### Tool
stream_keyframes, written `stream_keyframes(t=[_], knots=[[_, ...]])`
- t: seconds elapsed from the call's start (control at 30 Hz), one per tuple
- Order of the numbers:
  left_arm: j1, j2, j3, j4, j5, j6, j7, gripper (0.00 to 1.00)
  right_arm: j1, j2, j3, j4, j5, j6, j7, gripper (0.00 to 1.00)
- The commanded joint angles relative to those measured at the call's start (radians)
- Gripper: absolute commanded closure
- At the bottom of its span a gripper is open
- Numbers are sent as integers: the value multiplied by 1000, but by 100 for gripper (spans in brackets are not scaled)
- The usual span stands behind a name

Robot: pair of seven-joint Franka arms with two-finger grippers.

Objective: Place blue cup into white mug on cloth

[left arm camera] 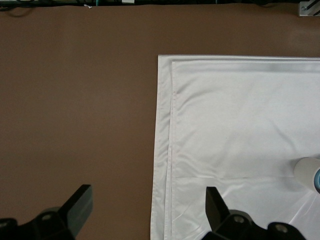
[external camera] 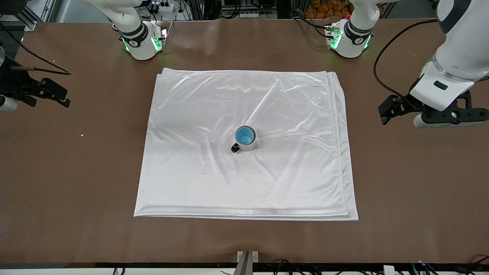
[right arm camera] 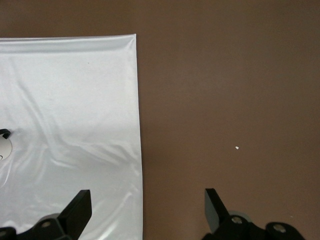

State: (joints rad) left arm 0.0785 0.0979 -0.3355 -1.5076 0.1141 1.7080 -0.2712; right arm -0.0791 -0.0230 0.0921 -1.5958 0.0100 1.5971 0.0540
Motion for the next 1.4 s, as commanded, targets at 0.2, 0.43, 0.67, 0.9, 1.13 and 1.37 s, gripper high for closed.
stream_keyframes(t=[0.2, 0.43, 0.67, 0.9, 1.13, 1.37], knots=[[-140, -37, 213, -16, -73, -31, 67, 0, -4, -2, -3, 8, 15, 6, -16, 0], [-137, -38, 239, -23, -85, -33, 76, 0, -5, -2, -3, 8, 10, 10, -16, 0], [-126, -44, 263, -28, -85, -33, 145, 0, -5, -2, -5, 8, -2, 17, -17, 0], [-115, -46, 263, -36, -85, -33, 150, 0, 2, -3, -24, 7, -4, 18, -17, 0], [-115, -44, 263, -29, -76, -33, 150, 0, 10, -14, -51, 7, -4, 23, -17, 0], [-114, -75, 263, -51, -83, -33, 136, 0, 21, -15, -51, 7, -1, 38, -17, 0]])
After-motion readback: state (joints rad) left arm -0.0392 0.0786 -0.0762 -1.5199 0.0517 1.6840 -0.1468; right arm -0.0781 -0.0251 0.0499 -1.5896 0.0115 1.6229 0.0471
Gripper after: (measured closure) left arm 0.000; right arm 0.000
